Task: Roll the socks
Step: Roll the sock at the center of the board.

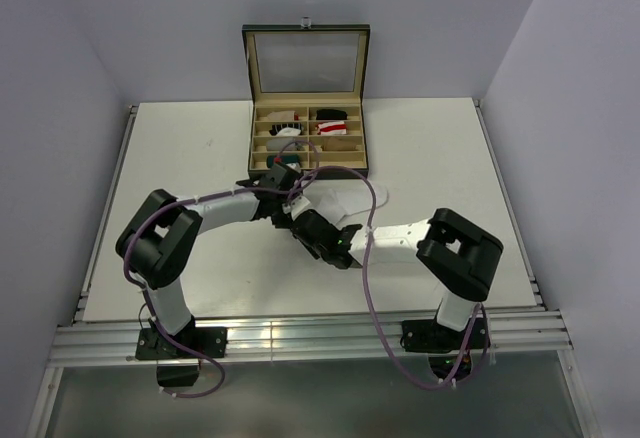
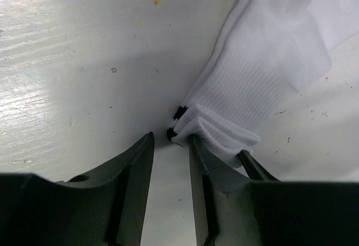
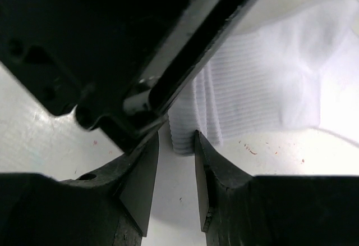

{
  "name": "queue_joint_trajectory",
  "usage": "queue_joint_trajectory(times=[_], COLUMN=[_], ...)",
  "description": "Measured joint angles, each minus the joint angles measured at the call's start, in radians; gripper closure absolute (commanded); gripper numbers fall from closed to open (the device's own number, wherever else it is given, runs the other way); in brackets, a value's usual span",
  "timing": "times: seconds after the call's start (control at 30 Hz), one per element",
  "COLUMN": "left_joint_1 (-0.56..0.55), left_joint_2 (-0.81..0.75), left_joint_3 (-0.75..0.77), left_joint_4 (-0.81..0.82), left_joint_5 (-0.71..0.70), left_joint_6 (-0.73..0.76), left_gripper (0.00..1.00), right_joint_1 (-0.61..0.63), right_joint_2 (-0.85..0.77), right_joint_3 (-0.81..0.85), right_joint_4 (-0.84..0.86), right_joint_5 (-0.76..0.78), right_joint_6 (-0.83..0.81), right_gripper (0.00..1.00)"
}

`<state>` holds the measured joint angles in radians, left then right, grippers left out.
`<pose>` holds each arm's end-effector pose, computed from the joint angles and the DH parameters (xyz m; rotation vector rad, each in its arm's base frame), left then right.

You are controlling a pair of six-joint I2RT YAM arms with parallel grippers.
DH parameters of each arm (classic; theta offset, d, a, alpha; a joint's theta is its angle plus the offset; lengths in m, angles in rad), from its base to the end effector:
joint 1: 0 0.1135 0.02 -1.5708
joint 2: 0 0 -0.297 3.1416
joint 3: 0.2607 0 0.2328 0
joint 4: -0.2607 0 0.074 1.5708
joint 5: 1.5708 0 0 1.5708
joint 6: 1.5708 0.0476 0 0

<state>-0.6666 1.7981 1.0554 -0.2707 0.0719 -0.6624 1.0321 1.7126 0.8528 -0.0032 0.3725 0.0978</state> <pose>0.2788 -0.2237 0.1919 0.0334 2.6928 -0.5514 0.1848 0.2754 0.1863 -0.9134 2.1748 0.0909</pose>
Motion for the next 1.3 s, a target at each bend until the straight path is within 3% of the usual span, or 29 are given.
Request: queue_joint_trajectory(times=[0.33, 0.7, 0.87, 1.07, 1.3], left_joint_1=[0.022, 0.026, 0.026, 0.027, 0.029], left_joint_2=[0.0, -0.031, -0.031, -0.026, -0.019], left_joint_3=[0.001, -0.031, -0.03, -0.023, -0.013], left_joint_4=[-0.005, -0.022, -0.023, -0.027, -0.034], left_joint_5=[0.016, 0.01, 0.01, 0.01, 0.013], left_joint_6=[0.013, 0.017, 0.023, 0.03, 0.04], left_gripper=[0.62, 0.62, 0.62, 0.62, 0.62], right_joint_1=[0.024, 0.036, 0.039, 0.039, 0.039], right_joint_2=[0.048, -0.048, -0.114, -0.172, -0.175], right_joint_3=[0.06, 0.019, -0.086, -0.192, -0.206], right_joint_4=[-0.073, -0.111, -0.025, 0.137, 0.278], right_joint_5=[0.09, -0.083, -0.084, -0.046, -0.041], right_joint_6=[0.079, 0.073, 0.051, -0.012, -0.099], right_gripper=[0.62, 0.62, 0.61, 0.49, 0.48])
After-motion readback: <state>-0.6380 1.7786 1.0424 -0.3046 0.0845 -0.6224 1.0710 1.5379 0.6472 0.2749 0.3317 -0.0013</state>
